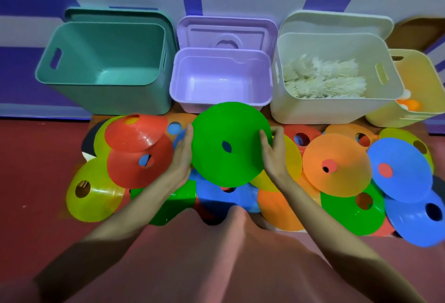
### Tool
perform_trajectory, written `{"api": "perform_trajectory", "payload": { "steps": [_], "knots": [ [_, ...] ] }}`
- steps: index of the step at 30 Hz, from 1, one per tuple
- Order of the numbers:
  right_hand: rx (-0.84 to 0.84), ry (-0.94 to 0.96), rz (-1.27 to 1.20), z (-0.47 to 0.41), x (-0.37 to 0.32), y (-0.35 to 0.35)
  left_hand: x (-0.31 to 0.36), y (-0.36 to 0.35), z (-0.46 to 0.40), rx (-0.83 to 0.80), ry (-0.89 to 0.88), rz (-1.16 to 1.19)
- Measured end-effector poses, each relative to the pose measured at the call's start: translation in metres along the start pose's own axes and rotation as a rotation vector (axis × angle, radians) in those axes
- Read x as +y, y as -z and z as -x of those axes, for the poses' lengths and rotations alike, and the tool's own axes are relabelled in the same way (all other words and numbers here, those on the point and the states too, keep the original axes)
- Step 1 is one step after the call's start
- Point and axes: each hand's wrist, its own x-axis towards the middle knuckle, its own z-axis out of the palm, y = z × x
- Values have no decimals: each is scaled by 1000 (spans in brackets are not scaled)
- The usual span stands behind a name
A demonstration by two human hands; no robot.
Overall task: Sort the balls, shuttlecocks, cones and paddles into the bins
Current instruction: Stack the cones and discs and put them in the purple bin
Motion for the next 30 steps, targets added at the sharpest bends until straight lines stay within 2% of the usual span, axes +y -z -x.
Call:
{"api": "perform_trajectory", "payload": {
  "steps": [3,5,8,12,17,20,24,28,30],
  "knots": [
    [-50,107,127,5,3,-6,-8,-2,3,-27,34,0],
    [-167,155,240,5,8,-9,-10,-5,7,-46,7,18],
    [-267,156,319,5,13,-11,-16,-3,8,-21,-51,-36],
    [-155,113,349,1,25,-1,-14,4,10,53,-49,-8],
    [44,-52,788,3,56,25,-17,15,8,116,-57,6],
    [174,-201,880,15,64,41,-22,14,6,126,-60,0],
    [183,-344,816,36,82,54,-30,0,4,112,-38,-12],
    [114,-364,448,41,89,58,-32,-12,1,97,-11,11],
    [168,-361,357,39,87,61,-29,-16,0,114,-25,43]
  ]
}}
